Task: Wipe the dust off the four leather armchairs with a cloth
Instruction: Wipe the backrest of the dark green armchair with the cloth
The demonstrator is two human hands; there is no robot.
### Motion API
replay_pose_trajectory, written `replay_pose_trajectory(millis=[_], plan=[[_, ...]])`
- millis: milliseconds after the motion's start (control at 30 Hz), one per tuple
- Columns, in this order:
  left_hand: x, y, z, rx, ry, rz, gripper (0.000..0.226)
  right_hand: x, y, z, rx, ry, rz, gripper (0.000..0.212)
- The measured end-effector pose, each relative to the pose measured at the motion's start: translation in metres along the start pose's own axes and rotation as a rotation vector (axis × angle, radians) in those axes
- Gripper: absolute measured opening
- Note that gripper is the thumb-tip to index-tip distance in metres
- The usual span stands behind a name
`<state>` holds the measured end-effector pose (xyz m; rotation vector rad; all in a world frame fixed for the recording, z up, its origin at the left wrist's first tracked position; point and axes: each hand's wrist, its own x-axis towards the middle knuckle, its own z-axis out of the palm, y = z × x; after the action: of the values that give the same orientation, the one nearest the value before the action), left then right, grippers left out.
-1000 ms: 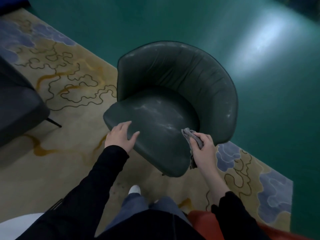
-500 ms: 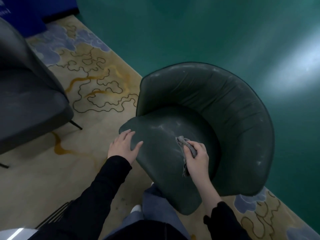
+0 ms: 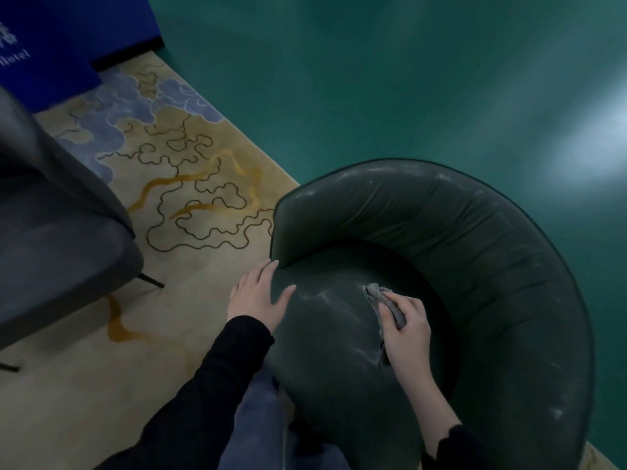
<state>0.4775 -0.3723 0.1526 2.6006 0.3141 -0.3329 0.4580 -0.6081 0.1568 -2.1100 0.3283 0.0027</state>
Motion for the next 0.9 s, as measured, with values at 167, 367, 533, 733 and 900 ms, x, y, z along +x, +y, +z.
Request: replay_pose_trajectory(millis=[167, 367, 533, 733, 900], plan=[[0.072, -0.011, 0.003, -0.043, -0.032, 0.02, 0.068, 0.043, -0.007, 0.035, -0.046, 0.006, 0.007, 0.022], [0.169, -0.029, 0.013, -0.034, -0.055, 0.101, 0.078, 0.109, -0.014, 0.095, -0.094, 0.041, -0.001, 0.021], [0.229, -0.04, 0.03, -0.044, -0.049, 0.163, 0.091, 0.167, -0.027, 0.15, -0.146, 0.065, -0.167, 0.021], [0.266, -0.051, 0.061, -0.235, -0.047, 0.24, 0.097, 0.217, -0.032, 0.209, -0.247, 0.062, -0.471, 0.022], [0.28, -0.059, 0.078, -0.401, 0.045, 0.283, 0.072, 0.229, -0.014, 0.233, -0.383, 0.006, -0.668, 0.023]])
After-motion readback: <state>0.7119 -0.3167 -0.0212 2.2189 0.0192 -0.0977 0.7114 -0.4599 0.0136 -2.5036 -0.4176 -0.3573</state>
